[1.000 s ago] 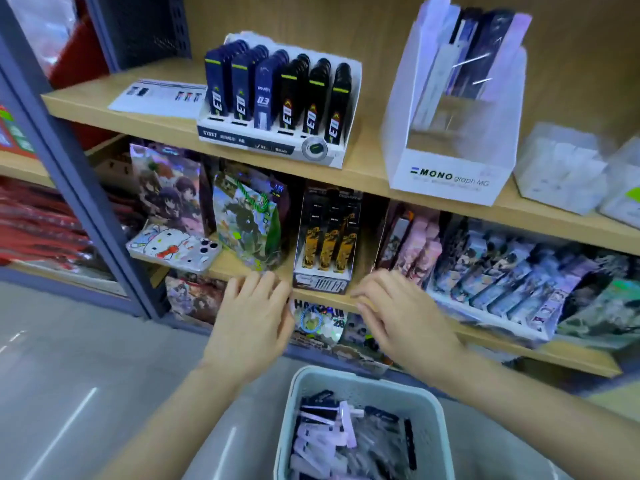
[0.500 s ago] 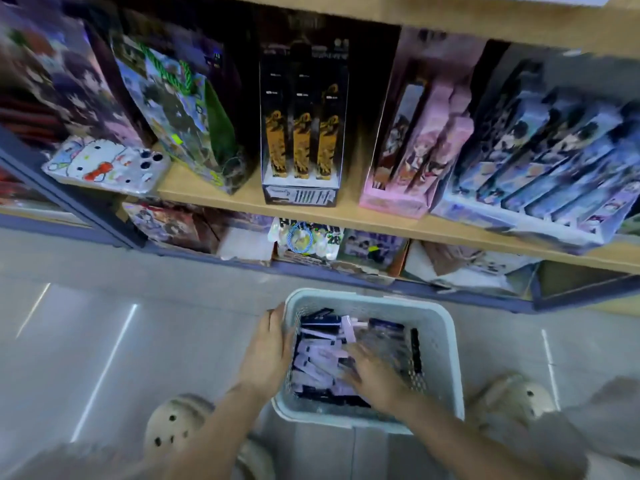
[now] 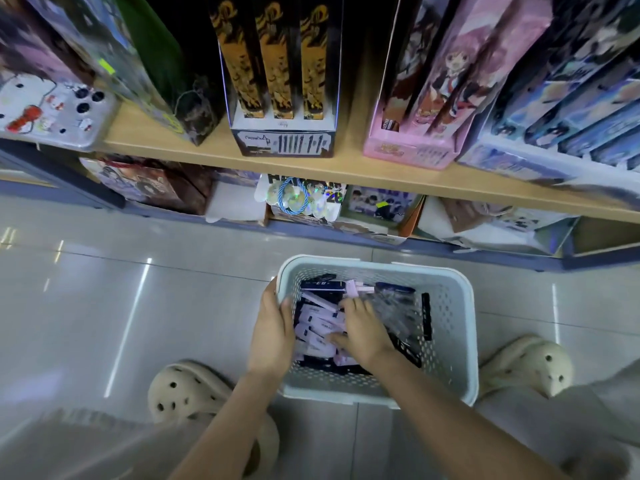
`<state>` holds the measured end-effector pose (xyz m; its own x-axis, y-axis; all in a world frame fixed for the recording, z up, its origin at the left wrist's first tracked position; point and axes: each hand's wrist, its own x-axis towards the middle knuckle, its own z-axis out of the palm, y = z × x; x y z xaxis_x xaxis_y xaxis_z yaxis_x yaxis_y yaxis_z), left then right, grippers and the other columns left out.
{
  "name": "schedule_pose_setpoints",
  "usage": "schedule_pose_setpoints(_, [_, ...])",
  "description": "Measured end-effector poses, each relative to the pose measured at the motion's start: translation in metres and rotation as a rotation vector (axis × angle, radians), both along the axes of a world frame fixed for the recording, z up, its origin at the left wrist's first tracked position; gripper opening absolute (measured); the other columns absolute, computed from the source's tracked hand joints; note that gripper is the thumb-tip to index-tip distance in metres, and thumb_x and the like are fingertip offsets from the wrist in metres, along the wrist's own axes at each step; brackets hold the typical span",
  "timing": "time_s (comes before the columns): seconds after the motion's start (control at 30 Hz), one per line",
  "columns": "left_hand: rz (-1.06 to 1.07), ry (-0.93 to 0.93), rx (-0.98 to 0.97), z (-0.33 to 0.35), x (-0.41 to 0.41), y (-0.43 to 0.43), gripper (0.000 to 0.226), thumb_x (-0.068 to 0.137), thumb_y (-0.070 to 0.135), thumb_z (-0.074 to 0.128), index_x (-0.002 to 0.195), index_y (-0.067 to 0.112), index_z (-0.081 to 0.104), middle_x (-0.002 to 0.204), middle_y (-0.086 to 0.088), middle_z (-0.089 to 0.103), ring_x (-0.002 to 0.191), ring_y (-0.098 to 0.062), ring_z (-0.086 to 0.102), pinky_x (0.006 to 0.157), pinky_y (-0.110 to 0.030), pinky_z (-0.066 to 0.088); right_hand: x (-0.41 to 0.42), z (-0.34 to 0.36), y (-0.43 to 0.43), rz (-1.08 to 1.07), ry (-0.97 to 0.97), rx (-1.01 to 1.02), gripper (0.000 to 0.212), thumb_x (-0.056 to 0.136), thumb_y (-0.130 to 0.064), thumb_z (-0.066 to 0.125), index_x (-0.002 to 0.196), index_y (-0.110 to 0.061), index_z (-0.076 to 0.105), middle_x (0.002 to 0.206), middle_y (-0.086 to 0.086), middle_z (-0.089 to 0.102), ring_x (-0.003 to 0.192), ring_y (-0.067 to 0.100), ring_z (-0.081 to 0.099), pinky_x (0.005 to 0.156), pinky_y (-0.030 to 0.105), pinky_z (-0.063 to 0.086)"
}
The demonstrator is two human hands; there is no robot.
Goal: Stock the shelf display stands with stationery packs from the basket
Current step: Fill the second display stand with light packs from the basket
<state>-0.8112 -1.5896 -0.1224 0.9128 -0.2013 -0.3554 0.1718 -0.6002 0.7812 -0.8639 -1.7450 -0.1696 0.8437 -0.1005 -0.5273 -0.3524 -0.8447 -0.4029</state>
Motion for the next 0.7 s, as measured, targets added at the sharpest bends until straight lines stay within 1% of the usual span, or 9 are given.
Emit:
schedule_pose_setpoints(0.1, [0.005,-0.016,-0.003,0.000,0.000,0.000,0.039,0.102,0.024,0.031,0.141,0.017,0.032,0.124,0.007,0.048,0.109,-0.008,0.048,0.090,-0.020,0.035,-0.003,0.002,-0.001,0.096,-0.025,-0.040,0.049,0.095,-0.034,0.050,0.137,-0.012,0.035,0.138,0.005,0.040,0.126,0.021,0.034,0.103,0.027,0.030])
schedule_pose_setpoints(0.2, [0.017,-0.018,-0.020,0.001,-0.001,0.000,0.039,0.102,0.023,0.032,0.141,0.016,0.033,0.123,0.008,0.048,0.108,-0.007,0.048,0.089,-0.017,0.034,-0.004,0.005,-0.002,0.175,-0.018,-0.074,0.041,0.100,-0.026,0.039,0.137,-0.011,0.035,0.138,0.007,0.041,0.125,0.023,0.039,0.095,0.029,0.035])
schedule_pose_setpoints(0.3, [0.033,-0.017,-0.026,0.004,-0.003,-0.001,0.039,0.103,0.023,0.031,0.141,0.017,0.034,0.123,0.009,0.049,0.108,-0.009,0.050,0.090,-0.021,0.036,0.000,0.008,0.001,0.173,0.005,-0.094,0.039,0.100,-0.026,0.040,0.136,-0.011,0.037,0.136,0.009,0.043,0.122,0.025,0.044,0.089,0.032,0.042])
schedule_pose_setpoints(0.4, [0.061,-0.009,-0.037,0.008,-0.007,-0.001,0.039,0.103,0.020,0.031,0.141,0.017,0.036,0.125,0.008,0.050,0.109,-0.008,0.050,0.091,-0.018,0.036,0.009,0.011,0.005,0.172,0.025,-0.094,0.035,0.100,-0.022,0.042,0.132,-0.008,0.040,0.130,0.012,0.048,0.114,0.028,0.051,0.081,0.034,0.042])
schedule_pose_setpoints(0.5, [0.094,-0.080,0.012,0.015,-0.013,-0.003,0.038,0.100,0.006,0.037,0.138,0.009,0.039,0.123,0.003,0.043,0.104,0.000,0.042,0.090,-0.006,0.031,0.012,0.012,0.005,0.032,0.023,0.069,0.022,0.099,-0.015,0.044,0.116,-0.003,0.048,0.108,0.014,0.057,0.093,0.029,0.058,0.065,0.031,0.035])
schedule_pose_setpoints(0.57, [0.145,-0.181,0.075,0.019,-0.020,-0.005,0.036,0.094,-0.003,0.043,0.129,0.004,0.043,0.118,0.003,0.037,0.102,-0.008,0.042,0.092,-0.018,0.035,0.006,0.015,0.003,-0.133,0.015,0.208,0.016,0.098,-0.014,0.048,0.106,-0.001,0.051,0.085,0.011,0.054,0.075,0.024,0.054,0.061,0.030,0.032])
schedule_pose_setpoints(0.6, [0.172,-0.196,0.077,0.021,-0.023,-0.007,0.034,0.092,-0.005,0.044,0.124,0.006,0.044,0.115,0.003,0.037,0.100,-0.013,0.044,0.090,-0.024,0.039,0.003,0.019,0.002,-0.234,0.003,0.281,0.012,0.097,-0.014,0.051,0.100,-0.003,0.054,0.076,0.007,0.051,0.067,0.019,0.049,0.059,0.029,0.033])
schedule_pose_setpoints(0.63, [0.192,-0.181,0.048,0.026,-0.027,-0.011,0.031,0.091,-0.005,0.044,0.119,0.010,0.044,0.110,0.003,0.039,0.096,-0.015,0.046,0.086,-0.025,0.041,-0.001,0.025,0.001,-0.315,-0.023,0.349,0.006,0.096,-0.015,0.053,0.092,-0.010,0.055,0.069,0.002,0.048,0.061,0.014,0.044,0.057,0.026,0.034])
schedule_pose_setpoints(0.7, [0.227,-0.089,-0.071,0.036,-0.035,-0.022,0.026,0.094,-0.002,0.042,0.111,0.017,0.039,0.101,0.004,0.044,0.087,-0.003,0.049,0.077,-0.013,0.041,-0.007,0.039,-0.001,-0.422,-0.057,0.459,0.011,0.094,-0.016,0.058,0.085,-0.020,0.053,0.064,-0.004,0.049,0.056,0.007,0.045,0.055,0.020,0.041])
